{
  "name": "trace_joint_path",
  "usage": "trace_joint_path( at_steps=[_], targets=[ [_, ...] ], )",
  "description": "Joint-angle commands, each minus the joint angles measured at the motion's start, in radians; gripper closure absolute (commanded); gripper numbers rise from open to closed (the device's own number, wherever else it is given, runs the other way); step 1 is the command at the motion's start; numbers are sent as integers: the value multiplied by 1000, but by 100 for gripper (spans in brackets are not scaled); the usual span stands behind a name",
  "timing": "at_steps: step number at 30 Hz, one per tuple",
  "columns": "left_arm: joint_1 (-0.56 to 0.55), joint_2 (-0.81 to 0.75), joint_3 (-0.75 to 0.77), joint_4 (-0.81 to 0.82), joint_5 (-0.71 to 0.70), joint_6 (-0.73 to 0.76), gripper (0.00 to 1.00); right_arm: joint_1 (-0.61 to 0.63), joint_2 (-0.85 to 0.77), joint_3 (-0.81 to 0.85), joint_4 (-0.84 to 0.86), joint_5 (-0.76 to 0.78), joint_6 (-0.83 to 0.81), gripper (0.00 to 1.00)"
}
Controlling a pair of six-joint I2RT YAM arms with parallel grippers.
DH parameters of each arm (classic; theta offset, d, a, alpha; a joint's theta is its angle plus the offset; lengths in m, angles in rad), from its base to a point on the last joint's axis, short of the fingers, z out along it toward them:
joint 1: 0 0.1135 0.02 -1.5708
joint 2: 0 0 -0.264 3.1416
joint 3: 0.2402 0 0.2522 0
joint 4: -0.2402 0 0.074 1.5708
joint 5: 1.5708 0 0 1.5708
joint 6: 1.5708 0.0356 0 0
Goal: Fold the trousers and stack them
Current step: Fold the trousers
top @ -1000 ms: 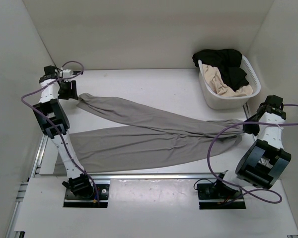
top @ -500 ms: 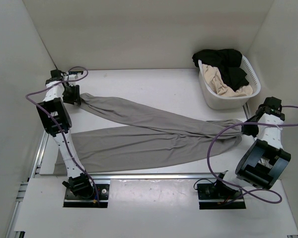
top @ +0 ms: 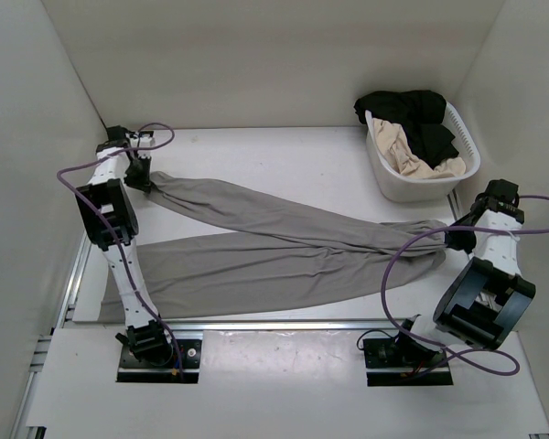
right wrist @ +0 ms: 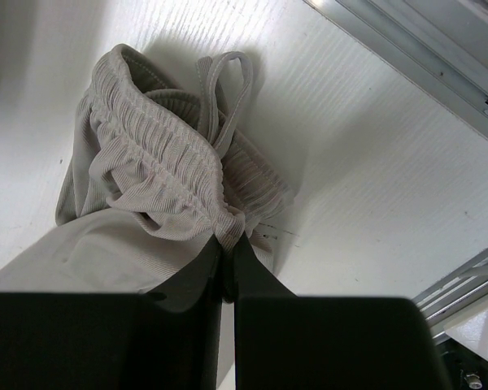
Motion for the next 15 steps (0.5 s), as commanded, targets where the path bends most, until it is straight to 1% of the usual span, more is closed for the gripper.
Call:
trace_joint_path(
  at_steps=[1, 4, 5, 6, 8, 9, 10, 11, 12, 13, 14, 15],
  targets=[
    [-25, 14, -94, -80, -27, 11, 86, 3, -35, 11, 11, 4, -21, 100],
    [-25, 4, -92, -134, 26, 36, 86, 3, -35, 22, 11, -11, -11, 100],
    [-25, -9, -79, -157, 78, 51, 86, 3, -35, 33, 11, -11, -11, 100],
    [-12, -29, -30, -205, 95, 60, 86, 3, -26, 51, 11, -22, -11, 100],
    [2, -49, 62, -272, 86, 98, 86, 3, 0, 88, 11, -48, -11, 100],
    [21, -49, 170, -304, 68, 114, 86, 3, 12, 114, 11, -63, -20, 100],
    [21, -81, 217, -362, 45, 125, 86, 3, 25, 169, 11, -79, -20, 100],
    [37, -103, 245, -382, -2, 152, 86, 3, 45, 198, 11, -94, -20, 100],
    [56, -133, 254, -396, -13, 166, 86, 3, 45, 223, 11, -103, -20, 100],
    [71, -210, 227, -396, -14, 166, 86, 3, 54, 244, 11, -103, -20, 100],
    [88, -251, 199, -405, -14, 181, 86, 3, 54, 273, 11, -112, -20, 100],
    [128, -291, 141, -405, -24, 181, 86, 3, 54, 284, 11, -113, -20, 100]
  ],
)
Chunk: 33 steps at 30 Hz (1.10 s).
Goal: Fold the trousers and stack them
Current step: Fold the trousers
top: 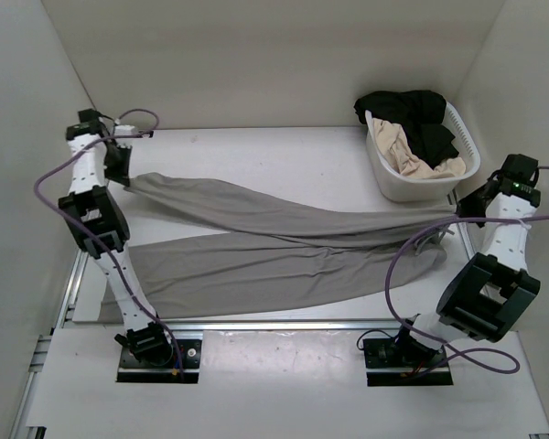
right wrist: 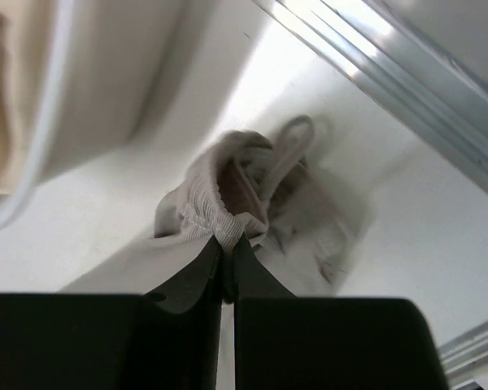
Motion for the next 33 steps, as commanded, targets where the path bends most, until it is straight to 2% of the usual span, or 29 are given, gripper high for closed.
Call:
trace_joint_path(
  at_steps=[1, 5, 13, 22, 26, 29, 30, 33],
  targets=[
    [108, -280, -50, -83, -38, 51, 86, -11, -11, 78, 23, -50, -20, 100],
    [232, -411, -136, -83, -13, 84, 86, -58, -37, 89, 46, -76, 2, 100],
    [285, -465, -163, -103, -13, 124, 86, -72, -37, 107, 74, -147, 22, 100],
    [244, -326, 59, -114, -51, 104, 86, -72, 78, 202, 94, -239, 66, 100],
    [243, -331, 90, -114, -80, 104, 86, -72, 87, 254, 81, -249, 55, 100],
    [253, -411, -46, -123, -81, 133, 86, -72, 69, 218, 81, -271, 46, 100],
    [280, -439, -146, -123, -46, 152, 86, -72, 44, 155, 81, -271, 46, 100],
    [323, -551, -305, -137, -42, 214, 86, -72, -20, 40, 81, -271, 12, 100]
  ],
)
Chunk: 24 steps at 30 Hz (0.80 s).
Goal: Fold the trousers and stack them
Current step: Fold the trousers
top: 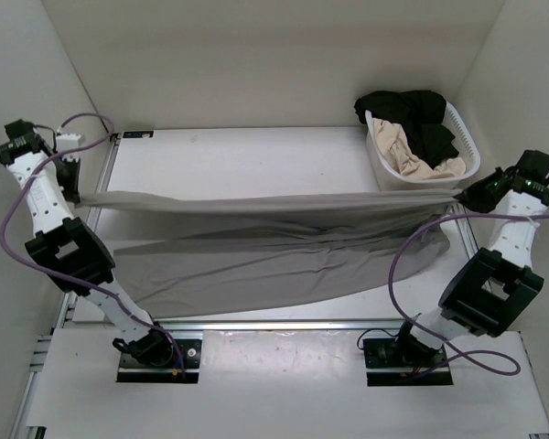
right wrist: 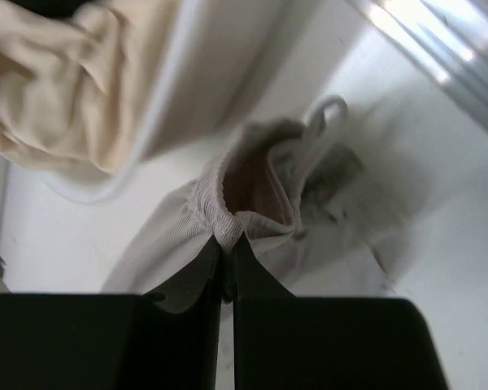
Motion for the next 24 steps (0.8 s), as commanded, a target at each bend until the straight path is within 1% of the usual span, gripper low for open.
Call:
trace_joint_path(
  at_steps=[1, 3, 4, 6, 7, 10, 13, 18, 20, 22, 24],
  targets=[
    [92, -152, -207, -28, -16, 98, 86, -12, -93, -146, 24, 7, -48, 100],
    [135, -234, -320, -28, -40, 164, 86, -23, -160, -231, 24, 19, -48, 100],
    [173, -257, -431, -28, -50, 185, 86, -33, -180, -265, 35, 36, -48, 100],
    [203, -318, -544, -12, -73, 227, 86, -46, -217, -343, 35, 59, -48, 100],
    [224, -334, -641, 5, -97, 254, 86, -55, -217, -364, 35, 70, -48, 100],
    [238, -364, -768, 56, -128, 278, 86, -64, -232, -429, 35, 86, -48, 100],
    [257, -364, -813, 74, -140, 288, 86, -75, -223, -461, 35, 116, -59, 100],
    [277, -346, -813, 74, -172, 310, 86, -93, -214, -461, -3, 162, -68, 100],
    [312, -325, -781, 84, -197, 330, 86, -93, -223, -461, -32, 217, -59, 100],
    [344, -314, -767, 84, -220, 340, 86, -119, -234, -461, -49, 244, -59, 100],
    [353, -305, -767, 93, -220, 350, 86, -132, -234, -461, -72, 280, -36, 100]
  ],
)
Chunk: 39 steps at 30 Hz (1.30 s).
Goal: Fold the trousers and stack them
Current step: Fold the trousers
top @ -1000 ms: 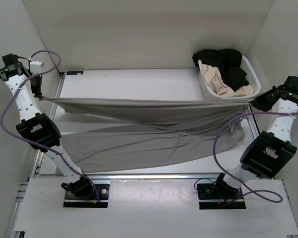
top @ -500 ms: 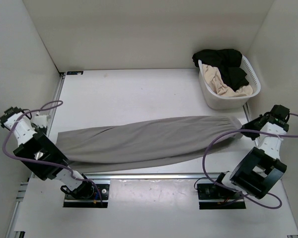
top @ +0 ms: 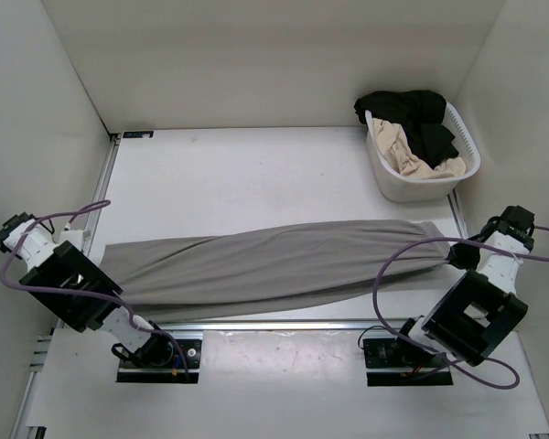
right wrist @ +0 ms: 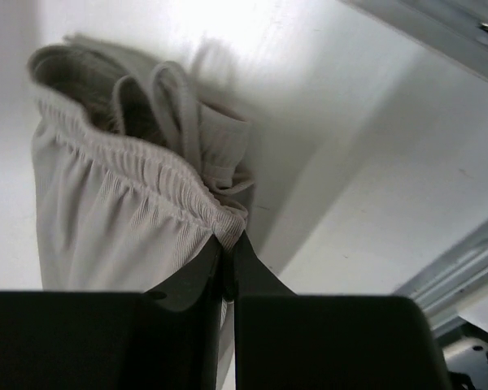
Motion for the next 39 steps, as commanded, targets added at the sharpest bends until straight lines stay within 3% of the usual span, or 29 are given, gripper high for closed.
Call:
trace_joint_path(
  at_steps=[1, 6, 8, 9, 10, 11, 12, 15, 18, 21, 23, 25, 27, 28, 29, 30, 32, 34, 39],
  targets=[
    [37, -1, 19, 20, -44, 53, 86, -34, -22, 5, -45, 87, 6, 100],
    [37, -22, -92, 20, -35, 66, 86, -34, -22, -14, -74, 133, 6, 100],
    [37, -22, -127, 20, -24, 66, 80, -34, -11, -24, -83, 152, 6, 94],
    [37, -22, -136, 20, -24, 66, 74, -34, -11, -24, -95, 162, 6, 74],
    [37, -22, -136, 32, -24, 66, 68, -34, -11, -24, -95, 185, 6, 61],
    [37, -22, -151, 54, -42, 66, 53, -34, -11, -24, -109, 201, 6, 48],
    [37, -22, -161, 66, -56, 66, 50, -34, -11, -12, -118, 214, 6, 35],
    [37, -22, -152, 77, -77, 66, 46, -34, -11, -3, -118, 242, 6, 31],
    [28, -13, -106, 65, -58, 66, 46, -10, -22, -3, -118, 219, -3, 30],
    [-31, -22, -34, 31, -3, 66, 47, 102, -32, 45, -127, 240, -31, 30],
    [-79, -48, 3, 4, 65, 81, 47, 240, -55, 68, -137, 283, -46, 33],
    [-191, -48, 46, -6, 143, 66, 47, 406, -83, 68, -103, 343, -37, 38],
    [-274, -33, 75, 3, 233, 20, 49, 513, -83, 24, -57, 343, 1, 44],
    [-367, -16, 86, 3, 254, 0, 49, 524, -83, 4, -39, 334, 32, 51],
    [-416, 27, 86, 3, 254, -20, 49, 524, -57, -16, -5, 304, 96, 68],
    [-465, 53, 86, 17, 254, -43, 49, 524, -31, -33, -5, 294, 139, 76],
    [-577, 126, 12, 121, 97, -155, 50, 524, 87, -53, 7, 259, 223, 91],
    [-596, 174, -38, 184, -16, -203, 52, 545, 202, -53, -2, 268, 266, 92],
    [-596, 269, -81, 272, -7, -261, 57, 565, 337, 0, -11, 348, 354, 91]
  ],
)
